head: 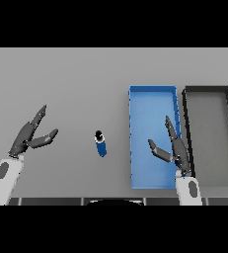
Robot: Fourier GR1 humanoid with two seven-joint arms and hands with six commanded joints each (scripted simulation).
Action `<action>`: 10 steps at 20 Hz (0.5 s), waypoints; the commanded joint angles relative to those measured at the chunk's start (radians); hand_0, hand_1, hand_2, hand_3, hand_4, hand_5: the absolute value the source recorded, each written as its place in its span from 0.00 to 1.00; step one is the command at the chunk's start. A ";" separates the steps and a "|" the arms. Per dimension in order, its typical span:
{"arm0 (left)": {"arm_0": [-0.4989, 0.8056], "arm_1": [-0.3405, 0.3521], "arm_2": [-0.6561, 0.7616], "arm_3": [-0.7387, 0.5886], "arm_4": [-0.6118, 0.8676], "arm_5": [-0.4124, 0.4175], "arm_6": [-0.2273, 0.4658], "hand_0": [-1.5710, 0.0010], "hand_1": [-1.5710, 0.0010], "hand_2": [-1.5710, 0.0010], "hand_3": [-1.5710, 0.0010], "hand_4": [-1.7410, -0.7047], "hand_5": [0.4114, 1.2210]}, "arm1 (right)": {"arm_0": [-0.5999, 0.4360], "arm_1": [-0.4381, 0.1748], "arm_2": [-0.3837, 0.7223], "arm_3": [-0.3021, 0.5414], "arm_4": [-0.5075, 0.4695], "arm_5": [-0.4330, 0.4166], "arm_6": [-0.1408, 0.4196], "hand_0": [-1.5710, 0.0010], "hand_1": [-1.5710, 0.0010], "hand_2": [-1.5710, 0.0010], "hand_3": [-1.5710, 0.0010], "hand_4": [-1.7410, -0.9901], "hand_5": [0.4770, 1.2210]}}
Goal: Pick up the blue pipe and place it into the blue bin.
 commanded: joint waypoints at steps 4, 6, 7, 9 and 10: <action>0.023 0.013 -0.014 -0.025 0.016 -0.046 -0.019 1.00 1.00 1.00 1.00 0.63 0.24 | -0.002 -0.002 0.002 0.004 0.030 -0.024 0.029 1.00 1.00 1.00 1.00 0.74 0.16; 0.051 0.025 -0.044 -0.064 0.019 -0.096 -0.044 1.00 1.00 1.00 1.00 0.62 0.21 | -0.004 -0.005 0.008 -0.003 0.028 -0.014 0.020 1.00 1.00 1.00 1.00 0.74 0.17; 0.052 0.030 -0.060 -0.082 0.022 -0.119 -0.038 1.00 1.00 1.00 1.00 0.62 0.19 | -0.002 -0.009 0.013 -0.009 0.032 -0.009 0.012 1.00 1.00 1.00 1.00 0.73 0.17; 0.061 0.033 -0.096 -0.123 0.021 -0.153 -0.026 1.00 1.00 1.00 1.00 0.61 0.15 | -0.003 -0.001 0.022 -0.009 0.034 -0.006 0.008 1.00 1.00 1.00 1.00 0.72 0.18; 0.070 0.033 -0.113 -0.152 0.023 -0.162 -0.009 1.00 1.00 1.00 1.00 0.60 0.13 | 0.000 -0.004 0.018 -0.007 0.031 -0.005 0.006 1.00 1.00 1.00 1.00 0.71 0.18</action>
